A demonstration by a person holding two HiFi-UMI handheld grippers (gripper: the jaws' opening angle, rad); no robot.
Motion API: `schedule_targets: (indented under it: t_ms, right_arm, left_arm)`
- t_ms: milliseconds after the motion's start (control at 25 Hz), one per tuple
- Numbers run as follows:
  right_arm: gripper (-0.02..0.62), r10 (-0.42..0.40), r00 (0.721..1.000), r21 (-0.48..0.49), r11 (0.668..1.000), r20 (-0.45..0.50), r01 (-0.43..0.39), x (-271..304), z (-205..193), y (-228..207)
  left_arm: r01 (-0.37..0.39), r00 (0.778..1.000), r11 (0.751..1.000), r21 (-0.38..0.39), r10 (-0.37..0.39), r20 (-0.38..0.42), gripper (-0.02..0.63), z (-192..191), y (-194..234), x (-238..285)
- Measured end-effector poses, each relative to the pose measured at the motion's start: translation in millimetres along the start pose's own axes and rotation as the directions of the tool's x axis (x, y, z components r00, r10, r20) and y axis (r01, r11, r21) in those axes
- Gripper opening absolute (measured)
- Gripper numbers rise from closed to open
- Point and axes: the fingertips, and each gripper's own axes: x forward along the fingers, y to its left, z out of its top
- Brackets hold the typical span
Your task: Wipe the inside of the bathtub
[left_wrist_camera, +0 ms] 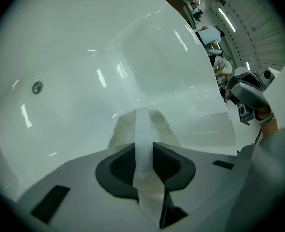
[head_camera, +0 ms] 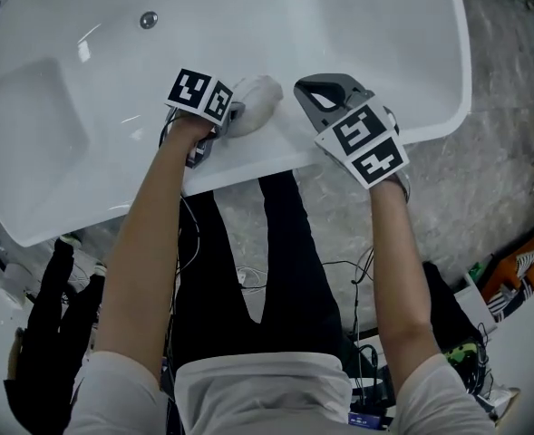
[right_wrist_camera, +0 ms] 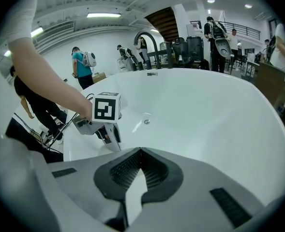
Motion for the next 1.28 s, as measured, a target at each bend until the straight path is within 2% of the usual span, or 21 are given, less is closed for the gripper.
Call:
schedule_targets:
  t_ms: [600, 840, 1080, 1280]
  right_arm:
    - [0.020, 0.102, 0.994, -0.122, 0.987, -0.050, -0.108, 71.7, 61.2, 99.9]
    - [0.020, 0.137, 0.987, -0.163, 0.975, -0.084, -0.149, 102.6, 75.0, 137.3]
    - [0.020, 0.164, 0.980, -0.193, 0.964, -0.109, -0.183, 119.9, 80.3, 155.0]
    - [0.020, 0.185, 0.974, -0.224, 0.951, -0.131, -0.211, 156.6, 103.6, 196.0]
  left_arm:
    - [-0.024, 0.998, 0.995, -0.097, 0.030, 0.064, 0.089, -77.8, 87.1, -60.1]
    - [-0.060, 0.996, 0.992, -0.109, 0.066, 0.055, 0.089, -111.1, 130.2, -80.3]
    - [-0.066, 0.995, 0.986, -0.153, 0.077, 0.066, 0.089, -131.1, 159.0, -90.5]
    - [-0.068, 0.994, 0.982, -0.177, 0.082, 0.070, 0.089, -167.2, 205.0, -113.7]
